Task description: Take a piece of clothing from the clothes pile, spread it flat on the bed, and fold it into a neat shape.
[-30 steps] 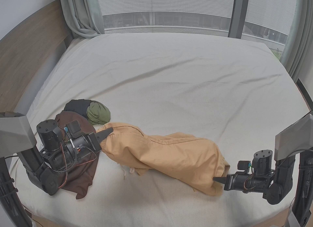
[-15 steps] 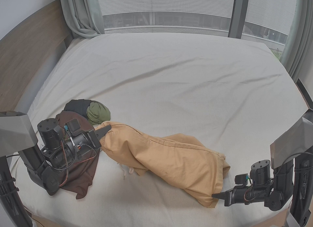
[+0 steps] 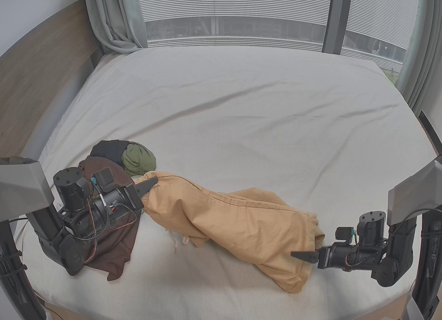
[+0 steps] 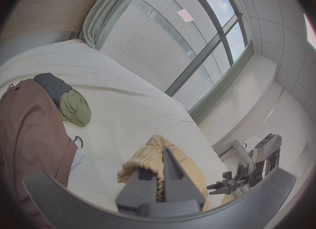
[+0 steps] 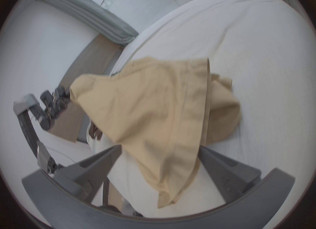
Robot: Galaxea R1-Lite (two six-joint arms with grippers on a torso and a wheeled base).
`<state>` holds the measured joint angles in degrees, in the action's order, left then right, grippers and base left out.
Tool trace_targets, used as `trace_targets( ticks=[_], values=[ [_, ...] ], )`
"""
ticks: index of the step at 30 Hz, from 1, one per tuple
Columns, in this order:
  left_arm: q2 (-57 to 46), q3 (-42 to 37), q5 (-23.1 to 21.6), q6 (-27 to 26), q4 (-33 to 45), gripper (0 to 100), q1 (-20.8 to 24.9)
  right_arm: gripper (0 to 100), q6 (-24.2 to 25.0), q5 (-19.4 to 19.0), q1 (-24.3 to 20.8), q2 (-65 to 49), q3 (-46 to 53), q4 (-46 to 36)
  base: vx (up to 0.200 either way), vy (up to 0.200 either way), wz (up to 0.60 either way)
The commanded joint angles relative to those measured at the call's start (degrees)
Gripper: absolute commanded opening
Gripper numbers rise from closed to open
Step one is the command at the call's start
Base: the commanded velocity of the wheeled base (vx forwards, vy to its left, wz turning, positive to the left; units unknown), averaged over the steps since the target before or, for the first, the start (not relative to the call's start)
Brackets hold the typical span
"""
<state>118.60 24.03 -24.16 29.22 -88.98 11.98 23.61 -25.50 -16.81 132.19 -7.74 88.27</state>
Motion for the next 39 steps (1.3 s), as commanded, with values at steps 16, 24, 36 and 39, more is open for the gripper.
trace_targets(
  ticks=[16, 24, 36, 39],
  values=[
    [0.05, -0.03, -0.01, 0.13, -0.05, 0, 0.23, 100, 7.59, 0.45, 4.33, -2.73, -10.28, 0.06, 0.000, 0.000, 0.00],
    [-0.04, -0.03, -0.01, 0.13, -0.05, 0, 0.23, 100, 12.07, 0.37, 4.59, -2.47, -13.18, 0.06, 0.000, 0.000, 0.00],
    [-0.13, 0.05, -0.01, 0.13, -0.05, 0, 0.23, 100, 16.73, -0.07, 3.98, 0.78, -17.22, 0.06, 0.000, 0.000, 0.00],
    [-0.13, 0.05, -0.01, 0.13, -0.05, 0, 0.23, 100, 17.52, -0.07, 3.89, 1.31, -18.36, 0.15, 0.000, 0.000, 0.00]
  ],
)
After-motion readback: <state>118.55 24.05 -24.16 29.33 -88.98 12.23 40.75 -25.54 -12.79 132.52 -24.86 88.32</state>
